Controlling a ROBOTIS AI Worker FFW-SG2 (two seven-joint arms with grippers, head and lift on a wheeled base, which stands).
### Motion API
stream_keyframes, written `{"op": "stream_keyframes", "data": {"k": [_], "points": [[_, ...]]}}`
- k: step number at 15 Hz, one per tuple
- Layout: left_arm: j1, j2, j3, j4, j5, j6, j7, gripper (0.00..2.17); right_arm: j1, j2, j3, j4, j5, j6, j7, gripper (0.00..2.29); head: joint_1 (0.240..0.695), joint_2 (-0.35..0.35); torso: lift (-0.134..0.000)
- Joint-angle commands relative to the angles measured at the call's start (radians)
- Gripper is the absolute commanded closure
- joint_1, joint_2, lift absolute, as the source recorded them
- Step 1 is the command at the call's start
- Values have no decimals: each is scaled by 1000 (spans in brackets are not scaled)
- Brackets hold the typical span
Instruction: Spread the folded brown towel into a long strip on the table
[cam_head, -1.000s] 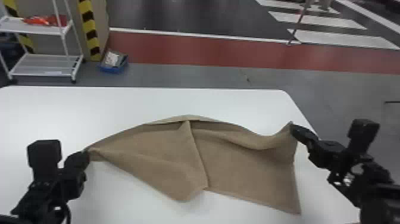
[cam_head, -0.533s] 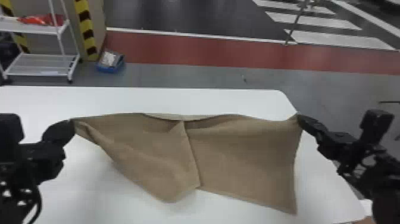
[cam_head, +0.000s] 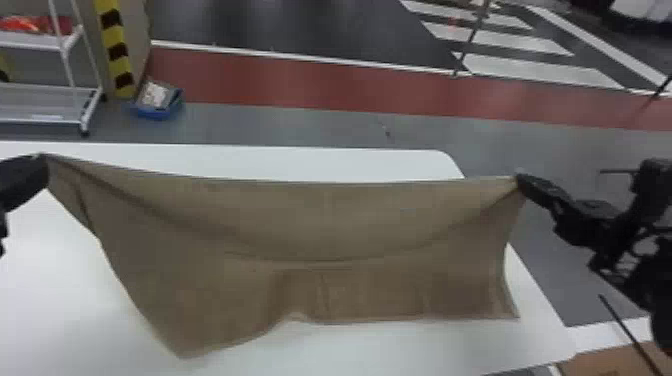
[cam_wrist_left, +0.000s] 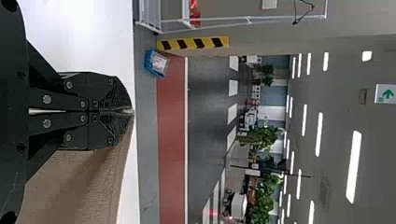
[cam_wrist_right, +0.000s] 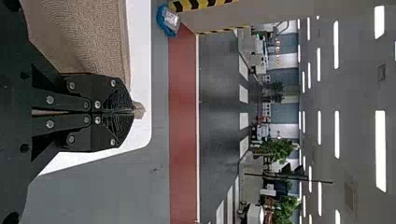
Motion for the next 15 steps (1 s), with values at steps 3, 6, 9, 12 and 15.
{"op": "stream_keyframes", "data": {"k": [3,6,9,12,15], "points": [[-209,1,-33,213,3,-14,1,1409,-219,-14,150,205,65,-24,30,1477,648,-236,-123],[-392,14,-69,451,5,-100,-16,1409,-402,-2,263,410,145,-165,53,1477,616,-195,-123],[-606,44,-152,712,-3,-226,-43,1409,-569,21,321,601,186,-291,53,1477,551,-140,-123],[-754,47,-214,856,-15,-327,-68,1409,-680,24,367,693,212,-361,68,1477,491,-118,-123],[-906,41,-296,1023,-25,-480,-101,1409,-834,30,374,909,203,-530,89,1477,406,-104,-123]]}}
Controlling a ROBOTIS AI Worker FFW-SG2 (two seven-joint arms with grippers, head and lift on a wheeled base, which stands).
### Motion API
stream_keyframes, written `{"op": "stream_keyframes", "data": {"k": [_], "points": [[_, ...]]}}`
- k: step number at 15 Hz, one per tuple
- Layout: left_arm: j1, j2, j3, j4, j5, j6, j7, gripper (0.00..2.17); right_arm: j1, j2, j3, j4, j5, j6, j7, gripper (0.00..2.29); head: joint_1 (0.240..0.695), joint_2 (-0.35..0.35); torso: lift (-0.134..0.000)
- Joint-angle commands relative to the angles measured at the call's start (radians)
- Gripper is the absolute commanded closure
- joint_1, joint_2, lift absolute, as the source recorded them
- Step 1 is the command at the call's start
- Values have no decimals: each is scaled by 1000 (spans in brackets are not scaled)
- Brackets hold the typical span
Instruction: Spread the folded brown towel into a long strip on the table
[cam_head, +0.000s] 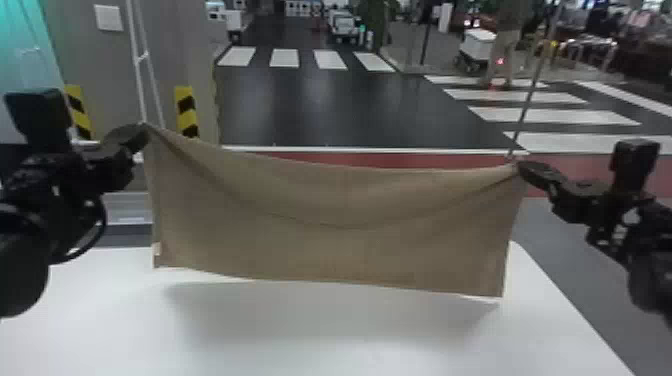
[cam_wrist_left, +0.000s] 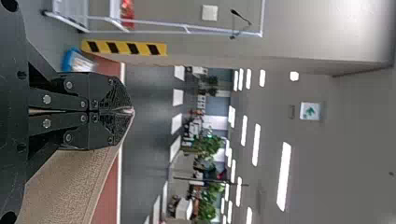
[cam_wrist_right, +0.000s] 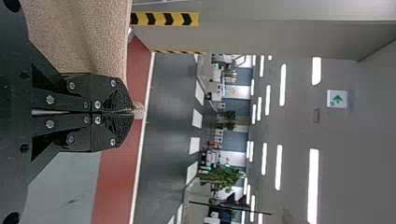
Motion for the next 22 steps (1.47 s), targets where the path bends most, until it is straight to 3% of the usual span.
{"op": "stream_keyframes", "data": {"k": [1,3,6,8,9,13,17,20,22], "points": [[-107,-9,-50,113,-2,-68,-39,1409,-107,0,0,140,-2,-116,4,1477,383,-107,-123],[-118,-12,-81,133,-5,-68,-44,1409,-111,-1,13,145,4,-119,43,1477,327,-125,-123],[54,-6,-76,49,-2,-71,-71,1409,74,-32,21,43,-11,-134,109,1477,329,-129,-123],[215,7,-29,-83,3,-68,-79,1409,212,-64,4,-58,-53,-134,138,1477,387,-133,-123],[281,11,-14,-137,-3,-68,-80,1409,266,-70,-24,-93,-70,-134,149,1477,444,-140,-123],[556,12,118,-356,-17,-40,-117,1409,492,-72,-177,-267,-149,-137,179,1477,554,-169,-123],[798,4,226,-542,-32,-16,-136,1409,674,-59,-330,-392,-238,-140,208,1477,616,-194,-123],[952,-5,321,-712,-13,174,-191,1409,765,-15,-442,-452,-267,-140,253,1477,678,-235,-123],[955,7,339,-777,7,270,-205,1409,734,-26,-451,-440,-252,-112,251,1477,695,-259,-123]]}}
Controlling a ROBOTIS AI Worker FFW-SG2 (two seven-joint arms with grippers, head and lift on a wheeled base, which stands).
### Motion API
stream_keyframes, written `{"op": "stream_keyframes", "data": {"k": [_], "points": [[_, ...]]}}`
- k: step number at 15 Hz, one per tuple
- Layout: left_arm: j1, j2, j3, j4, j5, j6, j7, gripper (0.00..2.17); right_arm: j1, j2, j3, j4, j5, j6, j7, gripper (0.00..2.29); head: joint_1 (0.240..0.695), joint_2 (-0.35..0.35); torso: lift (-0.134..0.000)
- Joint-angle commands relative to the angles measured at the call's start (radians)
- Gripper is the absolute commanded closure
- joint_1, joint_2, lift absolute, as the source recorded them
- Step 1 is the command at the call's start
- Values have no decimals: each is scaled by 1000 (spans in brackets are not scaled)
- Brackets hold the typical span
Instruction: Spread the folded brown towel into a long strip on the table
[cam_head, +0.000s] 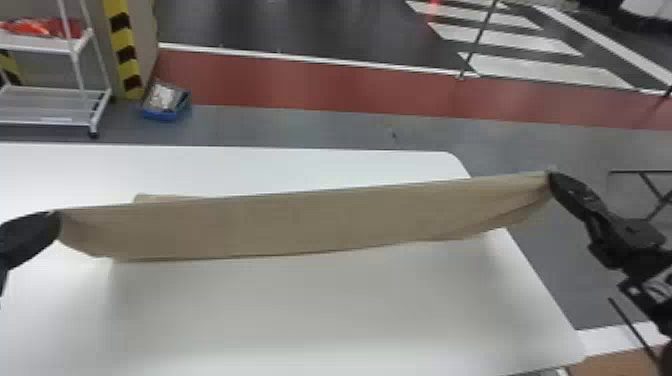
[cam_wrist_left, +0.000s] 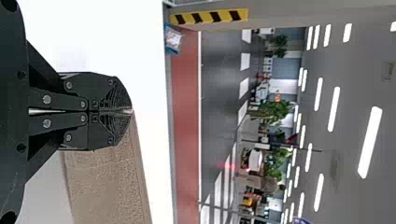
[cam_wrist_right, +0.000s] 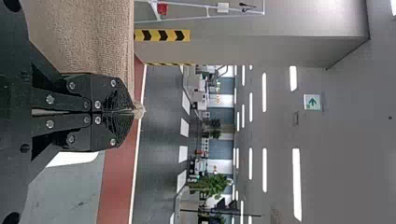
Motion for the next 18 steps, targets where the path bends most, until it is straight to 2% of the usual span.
{"op": "stream_keyframes", "data": {"k": [1,2,5,8,11,13,15,17,18], "points": [[-12,11,22,-55,10,117,-1,1409,-39,-6,-8,3,22,49,-4,1477,695,-276,-123],[-18,11,22,-60,13,127,1,1409,-48,-6,-2,2,31,55,-11,1477,695,-296,-123],[-12,1,6,-76,-7,176,-4,1409,-64,-1,22,20,59,58,-23,1477,695,-297,-123],[-47,1,-31,-41,-45,176,1,1409,-62,3,21,51,68,55,-26,1477,695,-301,-123],[-107,8,-43,3,-48,173,21,1409,-81,2,22,54,82,61,-38,1477,695,-307,-123],[-176,14,-41,48,-48,160,70,1409,-165,-3,61,91,103,89,-50,1477,695,-300,-123],[-258,47,-35,121,-38,96,124,1409,-278,0,133,146,126,101,-64,1477,689,-256,-123],[-357,65,-23,200,-22,84,136,1409,-410,6,205,249,152,98,-96,1477,647,-207,-123],[-410,74,-23,246,-13,62,139,1409,-481,22,234,304,154,95,-98,1477,623,-181,-123]]}}
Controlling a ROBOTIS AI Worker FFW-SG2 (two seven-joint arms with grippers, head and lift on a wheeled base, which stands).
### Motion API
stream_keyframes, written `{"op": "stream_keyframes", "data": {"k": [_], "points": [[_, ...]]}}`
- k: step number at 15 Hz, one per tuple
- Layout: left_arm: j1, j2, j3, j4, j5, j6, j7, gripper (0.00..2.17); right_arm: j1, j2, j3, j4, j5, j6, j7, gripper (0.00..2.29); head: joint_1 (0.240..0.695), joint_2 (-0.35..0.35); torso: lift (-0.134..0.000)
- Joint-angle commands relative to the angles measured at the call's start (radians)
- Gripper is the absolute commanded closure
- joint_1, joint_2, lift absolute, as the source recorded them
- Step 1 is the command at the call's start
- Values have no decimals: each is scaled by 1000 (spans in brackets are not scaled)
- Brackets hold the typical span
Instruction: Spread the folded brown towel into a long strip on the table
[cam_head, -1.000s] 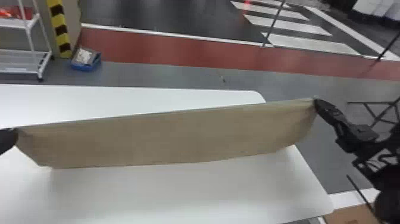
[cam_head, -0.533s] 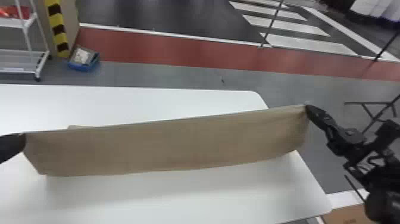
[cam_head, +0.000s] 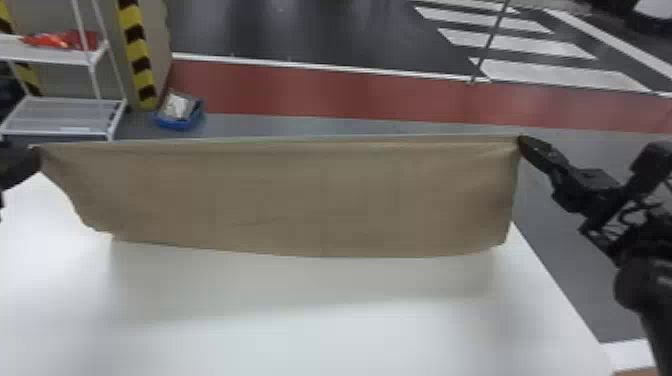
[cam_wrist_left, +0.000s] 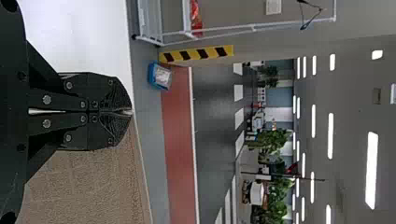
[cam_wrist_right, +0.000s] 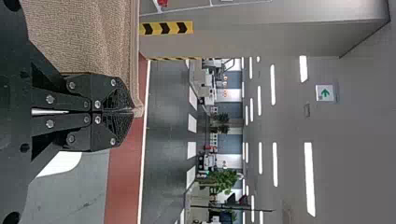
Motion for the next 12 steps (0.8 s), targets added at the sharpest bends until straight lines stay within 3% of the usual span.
{"op": "stream_keyframes", "data": {"k": [1,3,7,8,10,11,12], "points": [[-121,15,-2,108,13,-41,3,1409,-167,28,80,125,14,-15,-6,1477,603,-162,-123],[-215,22,-48,217,14,-185,3,1409,-304,66,141,249,66,-80,-13,1477,535,-101,-123],[-327,42,-95,289,39,-259,1,1409,-434,135,186,351,100,-129,-8,1477,440,-44,-123],[-311,53,-95,272,54,-262,-5,1409,-420,138,186,347,100,-129,7,1477,404,-26,-123],[-201,56,-78,212,74,-277,-20,1409,-333,118,183,312,91,-123,26,1477,392,-16,-123],[-124,62,-58,174,74,-299,-47,1409,-273,100,180,285,74,-117,43,1477,400,-17,-123],[-67,64,-55,135,70,-292,-57,1409,-216,88,170,243,54,-111,46,1477,441,-26,-123]]}}
